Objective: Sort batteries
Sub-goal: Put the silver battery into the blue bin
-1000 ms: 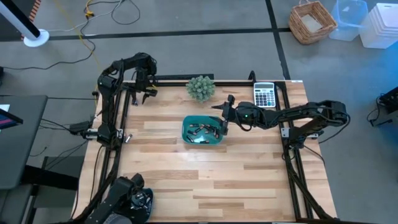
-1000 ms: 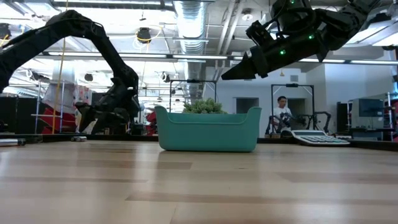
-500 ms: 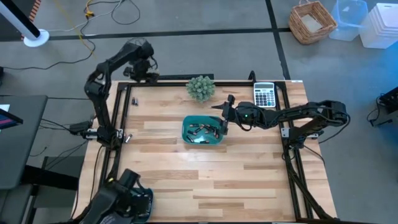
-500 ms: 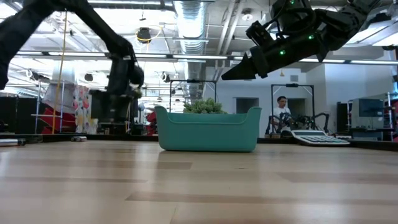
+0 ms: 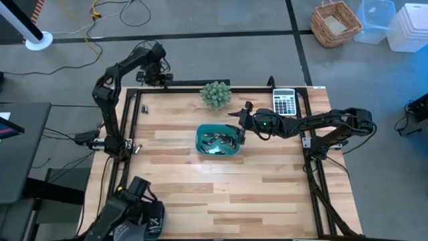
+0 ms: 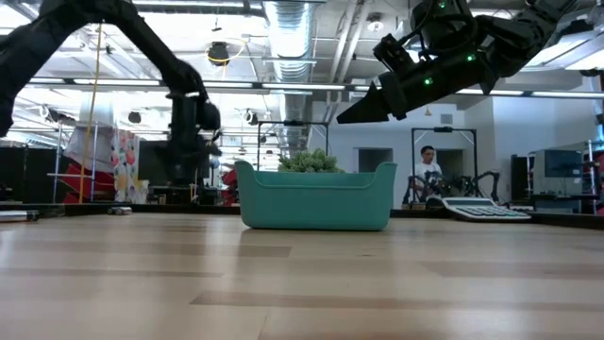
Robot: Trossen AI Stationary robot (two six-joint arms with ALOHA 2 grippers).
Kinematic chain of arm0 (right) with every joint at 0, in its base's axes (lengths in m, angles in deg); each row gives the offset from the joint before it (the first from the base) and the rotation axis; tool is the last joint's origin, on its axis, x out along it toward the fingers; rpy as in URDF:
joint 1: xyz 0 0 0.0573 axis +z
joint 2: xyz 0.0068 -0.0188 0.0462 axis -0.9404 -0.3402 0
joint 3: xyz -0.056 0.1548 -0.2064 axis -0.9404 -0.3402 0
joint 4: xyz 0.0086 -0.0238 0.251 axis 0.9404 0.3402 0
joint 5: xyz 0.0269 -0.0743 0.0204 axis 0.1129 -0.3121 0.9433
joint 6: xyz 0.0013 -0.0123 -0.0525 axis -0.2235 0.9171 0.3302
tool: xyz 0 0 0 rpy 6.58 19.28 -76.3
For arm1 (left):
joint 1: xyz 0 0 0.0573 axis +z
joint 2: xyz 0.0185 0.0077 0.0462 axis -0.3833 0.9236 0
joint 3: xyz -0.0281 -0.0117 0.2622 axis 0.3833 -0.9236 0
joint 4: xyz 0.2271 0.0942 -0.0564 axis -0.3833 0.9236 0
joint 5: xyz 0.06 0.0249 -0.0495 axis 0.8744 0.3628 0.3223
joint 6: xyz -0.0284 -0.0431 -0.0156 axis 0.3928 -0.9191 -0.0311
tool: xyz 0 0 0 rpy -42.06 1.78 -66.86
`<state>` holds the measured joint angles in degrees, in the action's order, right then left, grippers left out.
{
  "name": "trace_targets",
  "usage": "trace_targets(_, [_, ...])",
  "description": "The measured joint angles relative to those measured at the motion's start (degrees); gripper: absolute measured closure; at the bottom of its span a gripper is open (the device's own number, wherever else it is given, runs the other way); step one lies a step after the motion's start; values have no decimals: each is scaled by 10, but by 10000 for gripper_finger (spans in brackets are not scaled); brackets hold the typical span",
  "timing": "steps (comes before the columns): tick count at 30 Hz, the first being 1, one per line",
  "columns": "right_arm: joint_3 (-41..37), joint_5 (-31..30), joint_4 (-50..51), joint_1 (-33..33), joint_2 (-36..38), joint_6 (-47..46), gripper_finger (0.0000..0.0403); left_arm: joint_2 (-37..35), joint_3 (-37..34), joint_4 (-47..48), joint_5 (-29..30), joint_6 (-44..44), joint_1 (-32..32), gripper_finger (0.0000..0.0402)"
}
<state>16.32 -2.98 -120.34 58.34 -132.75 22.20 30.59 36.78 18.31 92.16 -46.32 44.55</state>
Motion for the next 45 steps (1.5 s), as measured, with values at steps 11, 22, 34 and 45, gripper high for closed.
trace_targets(11, [0, 0, 0, 0, 0, 0, 163, 30, 8, 157, 1, 23, 14, 255])
trace_targets(22, [0, 0, 2, -4, 0, 3, 163, 25, -35, 146, 35, 1, -43, 255])
trace_targets(34, [0, 0, 14, -4, 0, 11, 163, -113, -180, -177, 100, 38, -87, 255])
trace_targets(45, [0, 0, 8, -4, 0, 11, 163, -281, -378, -288, 56, -41, -78, 255])
